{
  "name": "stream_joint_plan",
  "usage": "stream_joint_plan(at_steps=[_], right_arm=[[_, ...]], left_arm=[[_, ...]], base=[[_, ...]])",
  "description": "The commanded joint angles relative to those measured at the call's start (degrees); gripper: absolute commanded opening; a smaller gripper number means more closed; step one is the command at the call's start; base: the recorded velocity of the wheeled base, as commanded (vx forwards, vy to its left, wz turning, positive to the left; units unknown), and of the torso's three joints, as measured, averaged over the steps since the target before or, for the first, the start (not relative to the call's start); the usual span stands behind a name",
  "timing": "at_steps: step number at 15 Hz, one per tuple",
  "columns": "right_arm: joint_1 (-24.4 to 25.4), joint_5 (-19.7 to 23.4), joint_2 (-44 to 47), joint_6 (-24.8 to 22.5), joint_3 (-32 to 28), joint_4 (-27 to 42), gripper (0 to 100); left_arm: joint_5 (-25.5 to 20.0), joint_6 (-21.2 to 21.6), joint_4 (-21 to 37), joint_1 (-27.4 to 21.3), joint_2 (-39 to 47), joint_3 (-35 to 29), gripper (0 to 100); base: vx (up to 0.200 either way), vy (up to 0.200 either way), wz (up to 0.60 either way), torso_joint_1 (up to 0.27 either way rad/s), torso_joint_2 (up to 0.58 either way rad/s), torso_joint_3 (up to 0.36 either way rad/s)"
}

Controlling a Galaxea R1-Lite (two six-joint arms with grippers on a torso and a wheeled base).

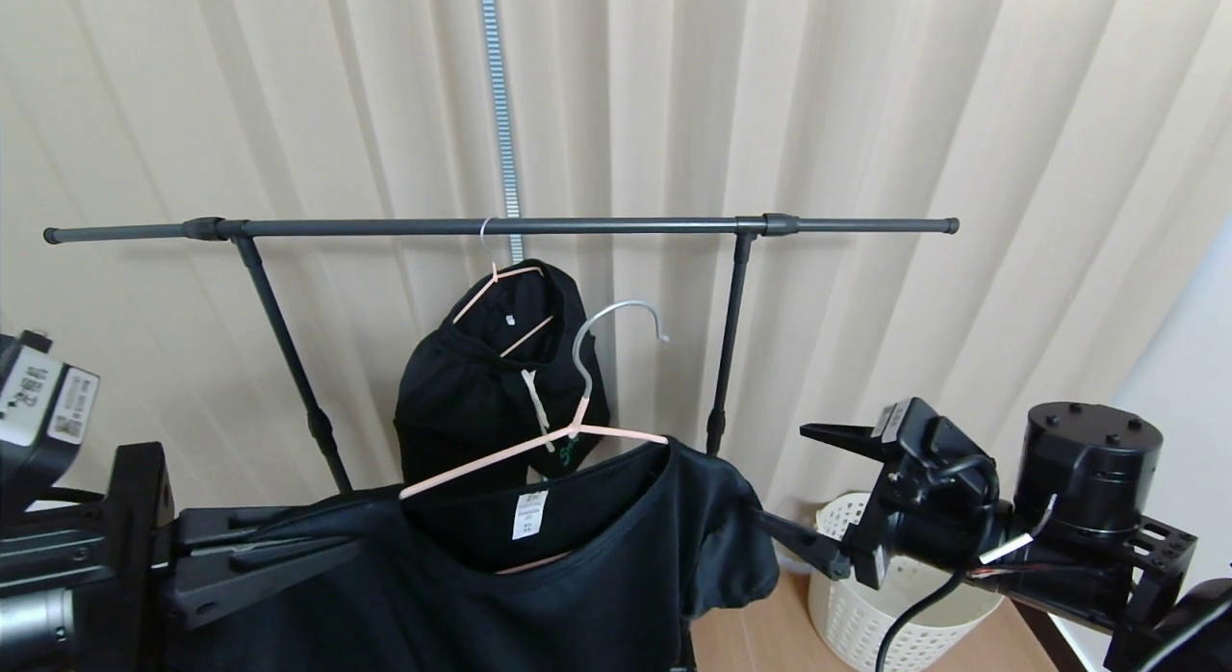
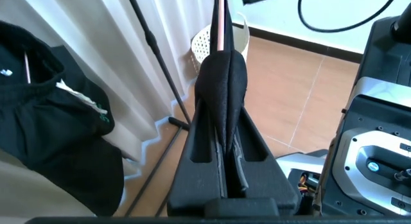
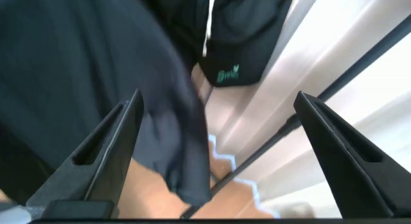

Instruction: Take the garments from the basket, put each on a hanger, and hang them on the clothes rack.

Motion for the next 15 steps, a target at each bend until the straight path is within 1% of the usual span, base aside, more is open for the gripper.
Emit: stream_joint_plan(at_steps=[1, 2, 5, 8, 10, 11, 12, 13, 15], right_arm=[[-0.30, 0.02, 5.22, -0.40, -0.65, -0.17, 100], [-0.30, 0.02, 6.45, -0.40, -0.82, -0.17, 100], [-0.38, -0.16, 9.18, -0.84, -1.62, -0.26, 100], [-1.53, -0.42, 11.11, -1.55, -2.76, -0.26, 100], [-1.44, -1.57, 12.43, -1.46, -3.90, -0.26, 100], [-1.44, -3.41, 13.13, -1.37, -4.43, -0.26, 100], [-1.44, -4.20, 13.40, -1.37, -4.69, -0.26, 100], [-1.44, -4.47, 13.40, -1.37, -4.78, -0.26, 0], [-1.70, -4.73, 13.22, -1.37, -5.48, -0.17, 0]], left_arm=[[0.02, 0.01, -1.27, 0.00, -0.92, 0.09, 0], [0.02, -0.07, -2.23, 0.00, -0.92, 0.27, 0], [0.02, -0.07, -2.41, 0.00, -1.09, 0.00, 0], [0.02, -0.07, -2.41, 0.00, -2.15, -0.08, 0], [0.02, -0.07, -2.41, 0.00, -2.59, 0.00, 0], [0.02, -0.16, -2.41, 0.00, -2.85, 0.00, 0], [0.02, -0.25, -2.41, 0.00, -3.29, 0.00, 0], [0.02, -0.43, -2.41, 0.00, -3.55, 0.00, 0], [0.02, -0.69, -2.41, 0.00, -3.90, 0.09, 0]], base=[[0.000, 0.000, 0.00, 0.000, 0.00, 0.000], [0.000, 0.000, 0.00, 0.000, 0.00, 0.000], [0.000, 0.000, 0.00, 0.000, 0.00, 0.000], [0.000, 0.000, 0.00, 0.000, 0.00, 0.000], [0.000, 0.000, 0.00, 0.000, 0.00, 0.000], [0.000, 0.000, 0.00, 0.000, 0.00, 0.000], [0.000, 0.000, 0.00, 0.000, 0.00, 0.000], [0.000, 0.000, 0.00, 0.000, 0.00, 0.000], [0.000, 0.000, 0.00, 0.000, 0.00, 0.000]])
